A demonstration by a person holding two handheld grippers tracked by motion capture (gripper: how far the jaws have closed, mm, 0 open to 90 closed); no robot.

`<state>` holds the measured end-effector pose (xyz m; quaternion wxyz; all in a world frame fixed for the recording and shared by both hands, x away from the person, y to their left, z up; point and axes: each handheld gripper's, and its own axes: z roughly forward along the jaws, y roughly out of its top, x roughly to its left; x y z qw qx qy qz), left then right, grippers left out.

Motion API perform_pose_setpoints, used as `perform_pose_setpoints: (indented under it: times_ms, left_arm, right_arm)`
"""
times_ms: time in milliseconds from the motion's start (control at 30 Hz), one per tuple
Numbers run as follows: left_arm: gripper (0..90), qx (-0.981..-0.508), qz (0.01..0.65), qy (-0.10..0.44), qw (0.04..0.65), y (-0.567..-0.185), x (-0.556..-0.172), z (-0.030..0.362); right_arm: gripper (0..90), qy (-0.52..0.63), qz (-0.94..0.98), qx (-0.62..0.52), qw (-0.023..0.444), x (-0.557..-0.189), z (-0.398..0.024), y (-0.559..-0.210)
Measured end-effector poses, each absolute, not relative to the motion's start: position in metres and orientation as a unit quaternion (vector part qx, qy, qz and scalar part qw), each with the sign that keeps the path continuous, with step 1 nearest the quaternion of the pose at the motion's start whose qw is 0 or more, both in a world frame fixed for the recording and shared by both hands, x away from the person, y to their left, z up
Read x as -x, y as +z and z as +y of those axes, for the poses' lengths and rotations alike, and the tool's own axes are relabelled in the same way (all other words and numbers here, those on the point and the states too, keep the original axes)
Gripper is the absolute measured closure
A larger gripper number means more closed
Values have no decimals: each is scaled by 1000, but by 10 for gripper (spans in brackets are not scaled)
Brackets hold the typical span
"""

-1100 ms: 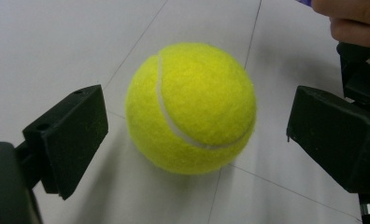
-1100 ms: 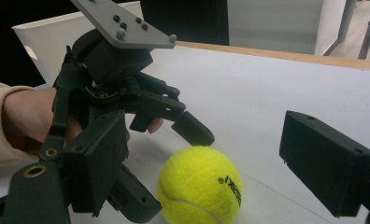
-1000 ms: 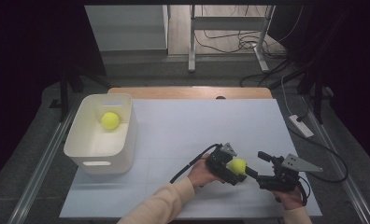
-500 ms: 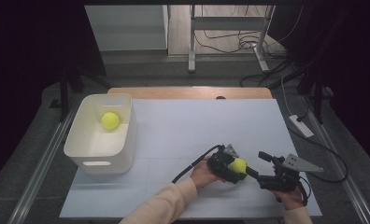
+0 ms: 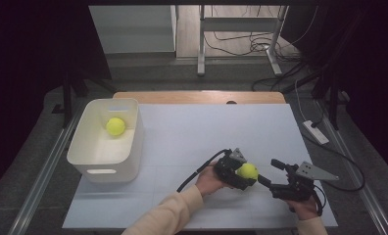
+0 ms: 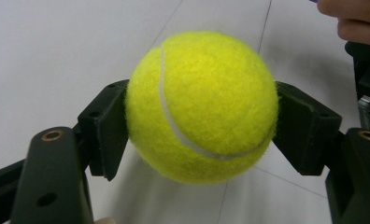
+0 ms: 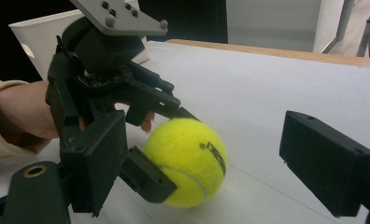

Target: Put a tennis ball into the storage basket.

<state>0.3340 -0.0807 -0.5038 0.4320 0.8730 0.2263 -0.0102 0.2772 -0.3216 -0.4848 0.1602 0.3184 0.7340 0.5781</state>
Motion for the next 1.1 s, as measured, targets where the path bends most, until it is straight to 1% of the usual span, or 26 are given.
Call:
perform_pose_setpoints:
  times_ms: [100, 200, 867, 1100]
  left_arm:
    - [274, -870, 230, -8, 435, -501, -334, -74]
    - [274, -868, 230, 6, 439, -498, -331, -66]
    - [275, -857, 249, 13, 450, -489, -326, -28]
    - [275, -852, 253, 22, 457, -479, -323, -12]
  right_arm:
    - [155, 578, 734, -318, 161, -277, -321, -485]
    - [155, 577, 735, -318, 160, -277, -321, -485]
    - [155, 572, 739, -319, 160, -277, -317, -487]
    - [155, 568, 742, -319, 159, -277, -315, -488]
